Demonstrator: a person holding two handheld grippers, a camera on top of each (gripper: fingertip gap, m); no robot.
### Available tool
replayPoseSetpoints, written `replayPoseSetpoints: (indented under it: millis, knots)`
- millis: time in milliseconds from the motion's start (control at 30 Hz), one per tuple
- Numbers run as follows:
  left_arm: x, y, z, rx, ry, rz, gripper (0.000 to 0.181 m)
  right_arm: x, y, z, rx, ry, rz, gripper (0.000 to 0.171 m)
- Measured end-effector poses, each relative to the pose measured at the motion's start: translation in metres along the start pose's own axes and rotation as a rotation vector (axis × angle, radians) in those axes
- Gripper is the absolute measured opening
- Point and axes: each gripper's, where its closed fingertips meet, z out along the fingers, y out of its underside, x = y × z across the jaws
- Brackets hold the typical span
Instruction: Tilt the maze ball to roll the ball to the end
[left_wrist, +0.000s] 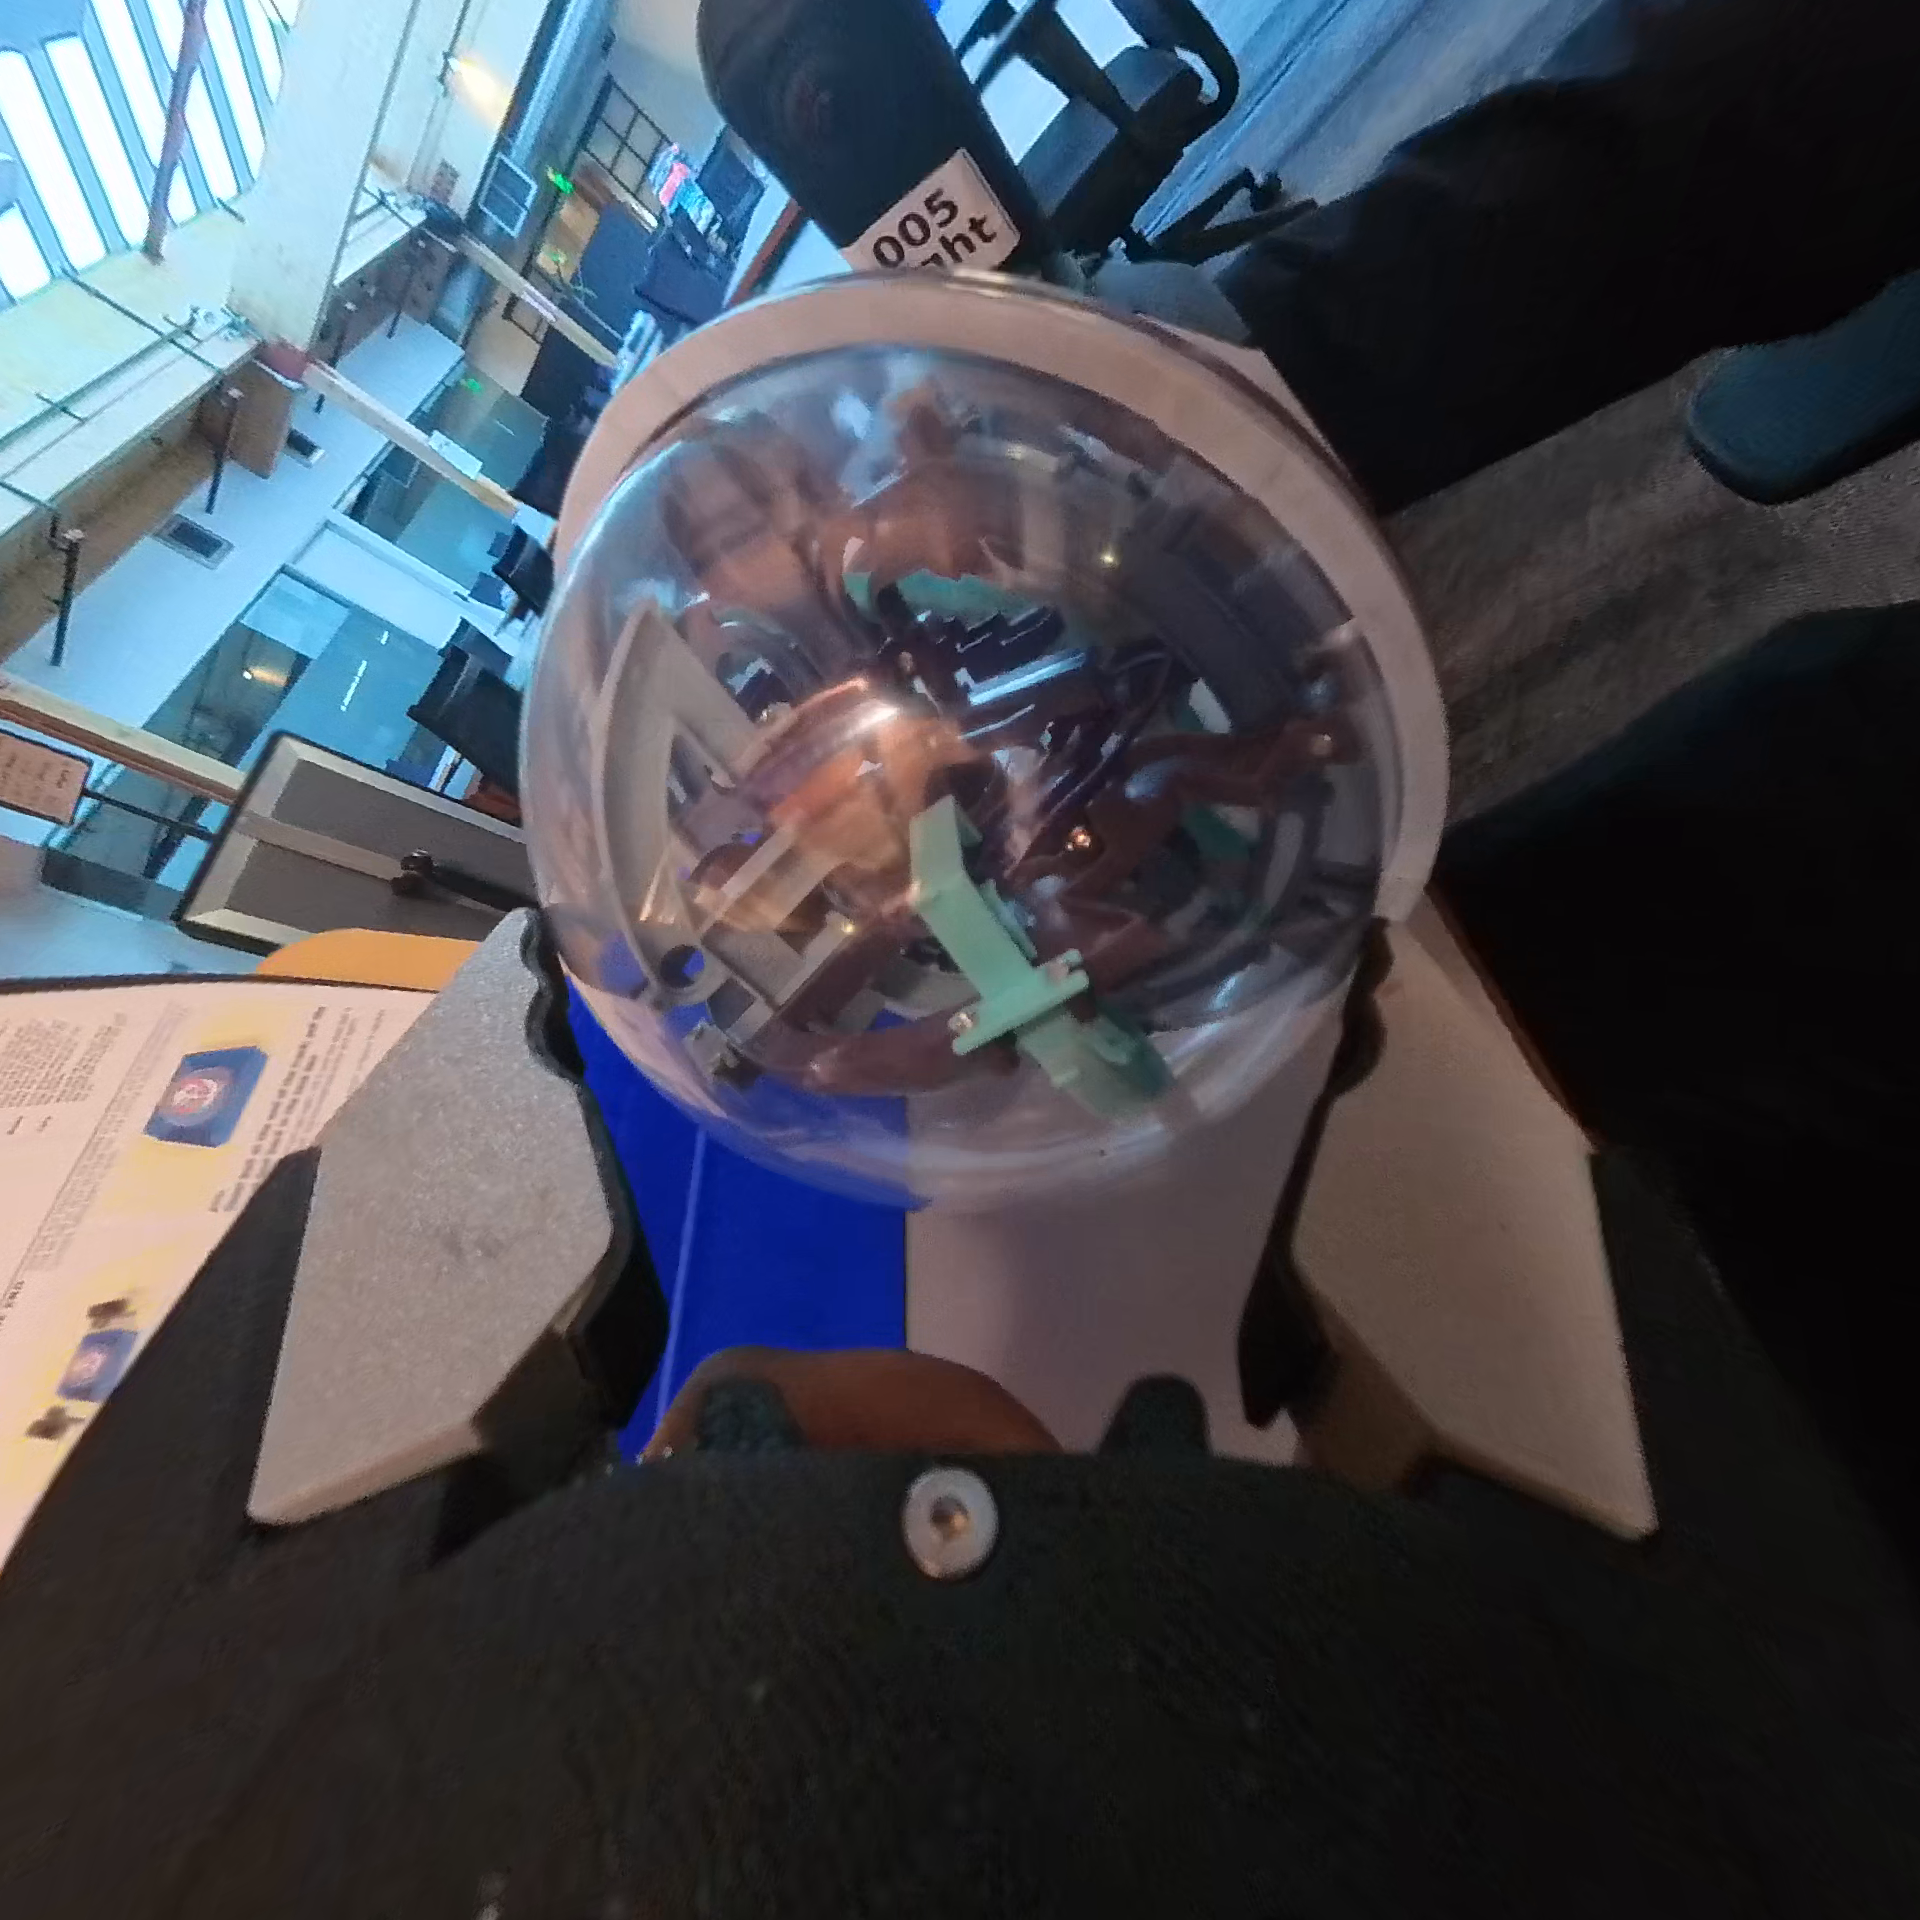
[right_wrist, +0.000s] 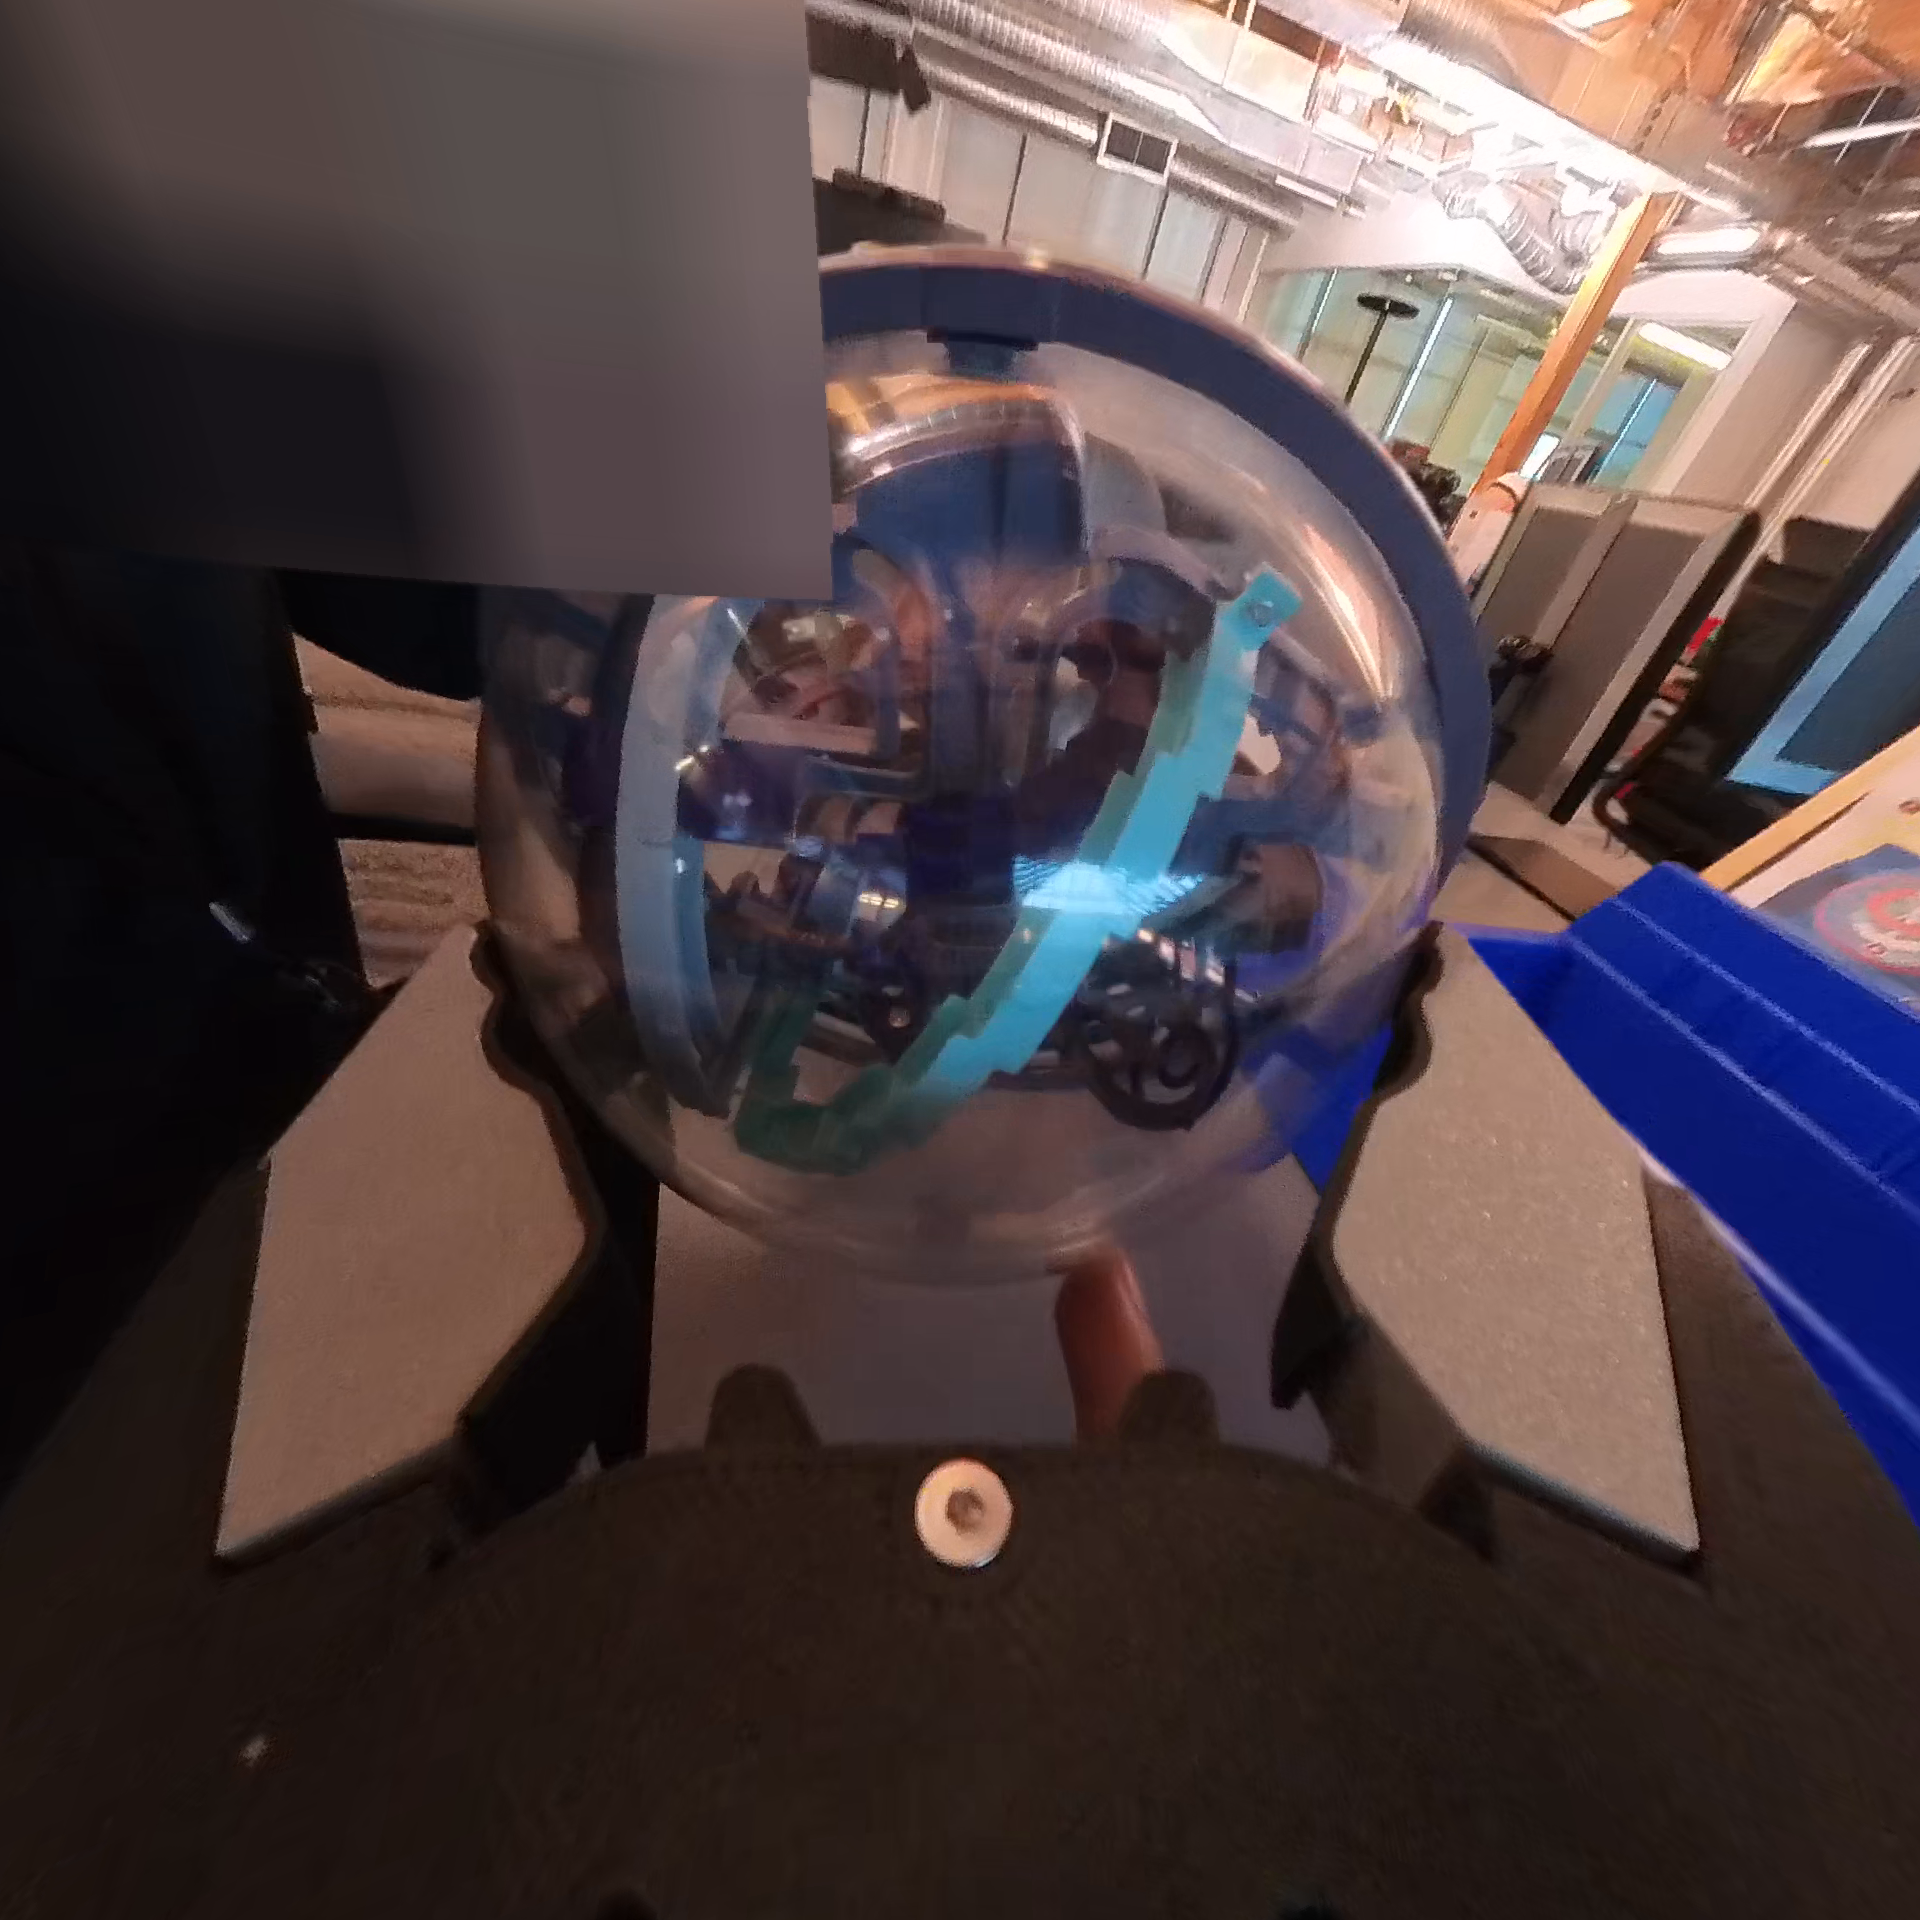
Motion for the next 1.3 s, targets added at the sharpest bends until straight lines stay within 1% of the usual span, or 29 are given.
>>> replayPoseSetpoints:
  millis: [33,167,600,900,1033,1133,1300]
  knots:
    - [0.003,0.003,0.0,0.0,0.006,-0.006,0.145,-0.001,0.006,0.003,-0.021,-0.001,0.003,0.158]
    - [0.015,0.015,0.002,-0.009,0.033,-0.022,0.149,-0.006,0.025,0.011,-0.084,-0.022,0.039,0.157]
    - [0.028,0.043,0.011,-0.05,0.059,0.019,0.15,-0.003,0.064,0.016,-0.255,0.002,0.023,0.158]
    - [0.027,0.045,0.012,-0.041,0.056,-0.008,0.15,-0.001,0.062,0.015,-0.29,0.018,0.046,0.157]
    - [0.026,0.046,0.012,-0.043,0.057,-0.024,0.15,0.0,0.06,0.015,-0.265,0.012,0.084,0.157]
    - [0.026,0.047,0.011,-0.057,0.043,0.013,0.149,0.001,0.053,0.015,-0.226,0.003,0.138,0.154]
    - [0.025,0.047,0.008,-0.055,0.043,0.023,0.148,0.002,0.044,0.011,-0.207,0.027,0.12,0.146]
